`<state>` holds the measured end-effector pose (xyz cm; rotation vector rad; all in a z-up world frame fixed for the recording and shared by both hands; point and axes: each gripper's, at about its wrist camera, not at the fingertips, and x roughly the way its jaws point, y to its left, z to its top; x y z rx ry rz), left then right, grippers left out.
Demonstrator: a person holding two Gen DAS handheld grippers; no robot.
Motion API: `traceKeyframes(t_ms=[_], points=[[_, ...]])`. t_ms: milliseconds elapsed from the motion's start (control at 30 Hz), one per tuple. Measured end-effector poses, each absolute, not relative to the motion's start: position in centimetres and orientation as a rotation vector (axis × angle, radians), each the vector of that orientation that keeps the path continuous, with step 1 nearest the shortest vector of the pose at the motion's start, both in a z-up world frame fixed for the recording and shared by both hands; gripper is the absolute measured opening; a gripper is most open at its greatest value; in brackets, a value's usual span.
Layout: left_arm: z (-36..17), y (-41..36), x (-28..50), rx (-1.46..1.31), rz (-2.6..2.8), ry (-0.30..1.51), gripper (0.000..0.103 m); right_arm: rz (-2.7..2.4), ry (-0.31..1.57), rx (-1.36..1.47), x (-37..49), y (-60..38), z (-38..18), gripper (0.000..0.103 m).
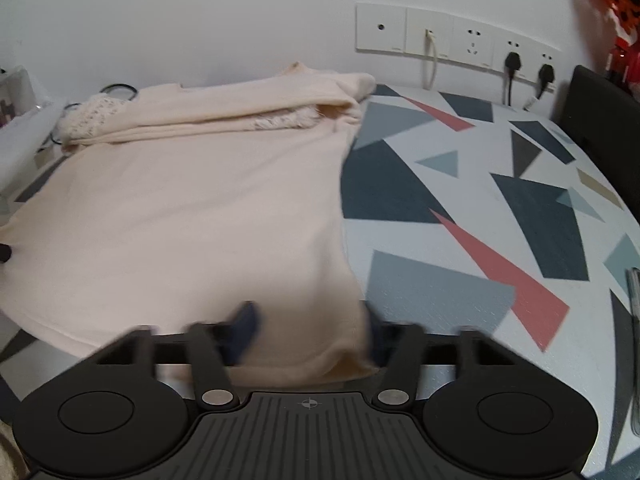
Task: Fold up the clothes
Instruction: 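Pinch the hem of the cream top with both grippers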
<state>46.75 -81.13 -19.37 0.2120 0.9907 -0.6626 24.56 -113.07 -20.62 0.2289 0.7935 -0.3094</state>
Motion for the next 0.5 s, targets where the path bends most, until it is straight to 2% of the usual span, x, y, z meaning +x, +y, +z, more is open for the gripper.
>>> traceKeyframes(t_ms=[67,100,500], points=[[-19.3,-81.3,46.3,0.222,-0.652,0.981,0.01,-0.305,0.795,0.26,24.5,-113.6,-20.4,0.013],[-19.2,-81.4,46.0,0.228,-0.648,0.977,0.01,-0.303,0.795,0.278,24.2,-113.9,-20.2,0.01],[-18.3,-78.9,38.5,0.213,-0.632,0.966,0.01,-0.223,0.812,0.393,16.7,-115.1,-19.6,0.008]])
